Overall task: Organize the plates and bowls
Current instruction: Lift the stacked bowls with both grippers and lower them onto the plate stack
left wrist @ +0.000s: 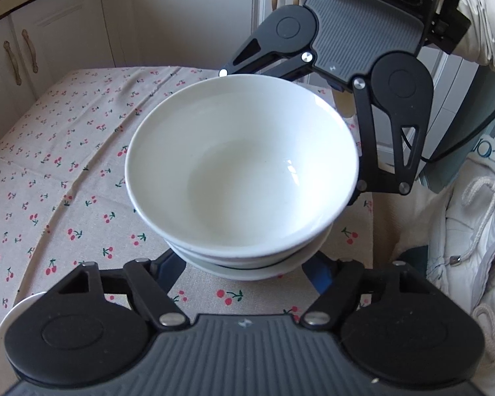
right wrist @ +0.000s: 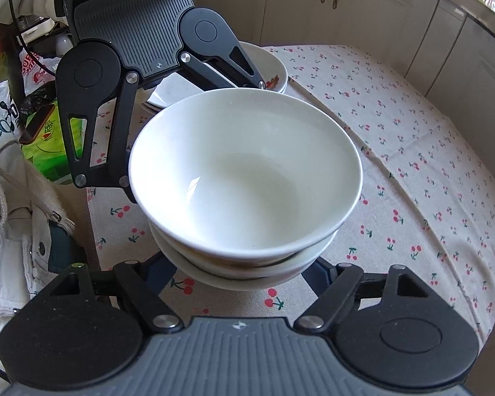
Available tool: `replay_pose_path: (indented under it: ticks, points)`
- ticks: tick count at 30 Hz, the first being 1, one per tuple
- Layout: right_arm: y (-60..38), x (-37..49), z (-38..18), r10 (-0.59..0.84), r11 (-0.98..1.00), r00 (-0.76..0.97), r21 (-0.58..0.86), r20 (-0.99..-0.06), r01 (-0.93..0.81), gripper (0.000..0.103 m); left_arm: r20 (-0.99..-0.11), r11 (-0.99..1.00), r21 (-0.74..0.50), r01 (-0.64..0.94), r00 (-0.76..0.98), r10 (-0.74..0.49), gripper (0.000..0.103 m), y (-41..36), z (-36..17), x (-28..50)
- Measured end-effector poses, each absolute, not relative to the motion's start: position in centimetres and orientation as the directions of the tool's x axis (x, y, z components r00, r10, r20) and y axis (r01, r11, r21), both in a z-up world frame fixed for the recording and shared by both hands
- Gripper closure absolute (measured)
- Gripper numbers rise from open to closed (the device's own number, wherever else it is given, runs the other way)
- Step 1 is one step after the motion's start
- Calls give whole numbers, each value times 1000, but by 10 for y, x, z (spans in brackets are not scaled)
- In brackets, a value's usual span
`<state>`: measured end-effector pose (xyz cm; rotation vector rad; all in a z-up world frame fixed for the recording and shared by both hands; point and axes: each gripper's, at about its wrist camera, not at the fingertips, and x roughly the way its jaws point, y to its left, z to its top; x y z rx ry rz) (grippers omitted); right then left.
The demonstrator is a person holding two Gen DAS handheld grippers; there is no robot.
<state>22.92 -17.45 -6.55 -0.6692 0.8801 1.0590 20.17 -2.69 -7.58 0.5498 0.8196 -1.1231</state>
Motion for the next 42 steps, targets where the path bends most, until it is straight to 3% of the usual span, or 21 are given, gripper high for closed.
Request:
replay_pose_path:
  ticks: [19, 32, 42]
  points:
    - [-105, 229, -21, 468, 229, 264, -174, -843, -958, 18, -776, 478, 92, 874, 364, -515, 27, 32, -31, 190]
    - [-41, 252, -32, 502, 130, 227, -187, -835, -974, 18, -783, 577, 138, 805, 445, -434, 27, 87, -33, 188]
    - [-6, 267, -53, 486, 101, 190, -161, -853, -982, 18, -795, 617, 99, 781, 435, -423, 27, 111, -50, 202]
